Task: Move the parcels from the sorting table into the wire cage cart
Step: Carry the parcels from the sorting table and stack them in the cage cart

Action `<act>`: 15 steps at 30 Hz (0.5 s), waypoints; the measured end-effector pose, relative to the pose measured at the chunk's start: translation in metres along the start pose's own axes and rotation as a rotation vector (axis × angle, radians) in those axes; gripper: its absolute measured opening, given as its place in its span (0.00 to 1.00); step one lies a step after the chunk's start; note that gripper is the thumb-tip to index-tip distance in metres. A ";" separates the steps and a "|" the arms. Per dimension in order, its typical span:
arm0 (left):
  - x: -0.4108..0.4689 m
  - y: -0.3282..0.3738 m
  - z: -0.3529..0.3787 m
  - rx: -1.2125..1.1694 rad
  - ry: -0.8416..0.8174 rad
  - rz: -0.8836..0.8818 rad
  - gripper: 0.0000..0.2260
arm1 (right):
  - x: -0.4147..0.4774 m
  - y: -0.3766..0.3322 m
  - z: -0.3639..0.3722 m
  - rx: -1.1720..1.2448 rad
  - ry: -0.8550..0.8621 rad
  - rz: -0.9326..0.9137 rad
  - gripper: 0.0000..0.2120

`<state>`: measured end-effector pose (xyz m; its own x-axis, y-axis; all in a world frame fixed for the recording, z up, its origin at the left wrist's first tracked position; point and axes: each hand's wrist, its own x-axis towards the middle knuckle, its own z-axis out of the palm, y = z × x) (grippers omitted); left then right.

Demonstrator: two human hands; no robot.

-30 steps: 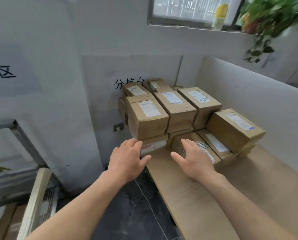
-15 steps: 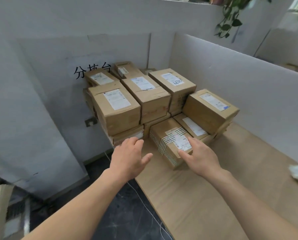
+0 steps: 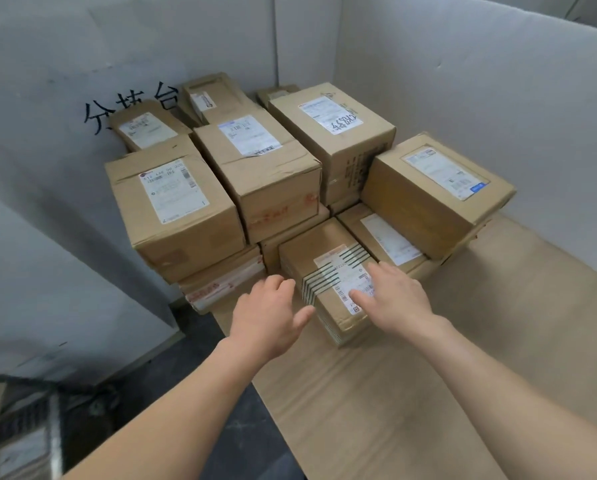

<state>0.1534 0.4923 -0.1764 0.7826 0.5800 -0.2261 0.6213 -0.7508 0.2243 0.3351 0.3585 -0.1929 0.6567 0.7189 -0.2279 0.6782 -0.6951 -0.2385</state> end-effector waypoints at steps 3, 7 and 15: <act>0.012 0.006 0.009 -0.017 -0.032 -0.019 0.28 | 0.012 0.004 0.006 -0.013 0.008 -0.022 0.23; 0.021 0.010 0.019 -0.064 -0.054 -0.034 0.30 | 0.018 0.003 0.010 -0.010 0.041 -0.018 0.28; 0.007 0.014 0.037 -0.307 -0.075 -0.066 0.34 | -0.008 -0.012 0.027 0.135 -0.002 0.049 0.35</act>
<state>0.1657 0.4741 -0.2102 0.7422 0.5907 -0.3166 0.6625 -0.5754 0.4796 0.3124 0.3610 -0.2135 0.6875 0.6839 -0.2442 0.5942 -0.7231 -0.3521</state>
